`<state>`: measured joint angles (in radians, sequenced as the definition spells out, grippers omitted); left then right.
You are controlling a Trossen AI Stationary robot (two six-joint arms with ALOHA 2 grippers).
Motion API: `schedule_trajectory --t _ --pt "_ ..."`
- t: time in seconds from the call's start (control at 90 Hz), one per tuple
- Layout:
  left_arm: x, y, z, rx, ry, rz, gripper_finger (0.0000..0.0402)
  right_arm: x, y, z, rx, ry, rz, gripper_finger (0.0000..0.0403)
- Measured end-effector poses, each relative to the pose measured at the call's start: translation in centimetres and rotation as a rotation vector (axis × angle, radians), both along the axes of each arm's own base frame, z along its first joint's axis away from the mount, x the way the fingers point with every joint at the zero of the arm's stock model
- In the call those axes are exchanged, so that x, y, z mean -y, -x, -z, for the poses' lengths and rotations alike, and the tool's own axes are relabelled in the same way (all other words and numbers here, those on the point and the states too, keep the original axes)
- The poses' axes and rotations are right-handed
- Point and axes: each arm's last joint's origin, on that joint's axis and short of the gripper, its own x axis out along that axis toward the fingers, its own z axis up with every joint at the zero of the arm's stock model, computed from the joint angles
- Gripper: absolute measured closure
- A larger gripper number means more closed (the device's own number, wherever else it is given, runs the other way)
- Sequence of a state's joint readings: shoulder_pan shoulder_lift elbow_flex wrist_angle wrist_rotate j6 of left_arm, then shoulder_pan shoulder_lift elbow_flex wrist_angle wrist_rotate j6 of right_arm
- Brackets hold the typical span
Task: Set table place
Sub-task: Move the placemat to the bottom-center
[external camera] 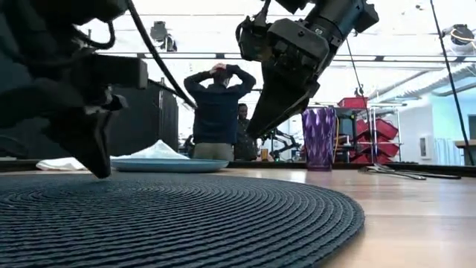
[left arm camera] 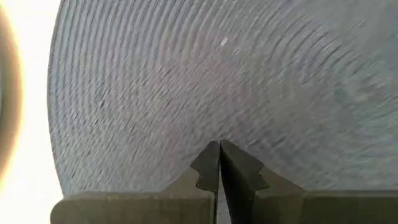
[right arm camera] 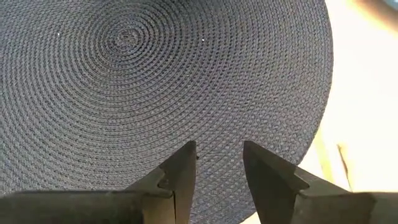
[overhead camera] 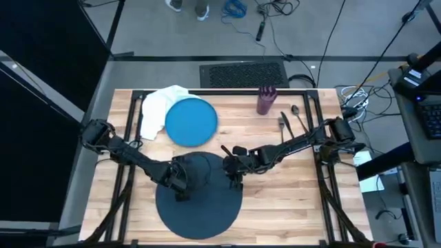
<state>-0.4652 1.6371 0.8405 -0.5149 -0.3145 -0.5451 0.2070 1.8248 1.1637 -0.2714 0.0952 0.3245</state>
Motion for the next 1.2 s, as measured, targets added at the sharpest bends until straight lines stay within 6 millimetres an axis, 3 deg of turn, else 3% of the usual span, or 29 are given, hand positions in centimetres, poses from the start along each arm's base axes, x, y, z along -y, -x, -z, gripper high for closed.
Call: schedule_trajectory --t 0.544,1.2 --pt "-0.2 -2.9 1.9 0.109 0.048 0.060 0.0402 0.0 -0.1 0.0 0.005 -0.011 -0.001 0.0284" --pt "-2.1 -5.9 2.2 0.271 0.118 0.139 0.0402 0.0 0.0 0.0 -0.004 -0.018 -0.007 0.0284"
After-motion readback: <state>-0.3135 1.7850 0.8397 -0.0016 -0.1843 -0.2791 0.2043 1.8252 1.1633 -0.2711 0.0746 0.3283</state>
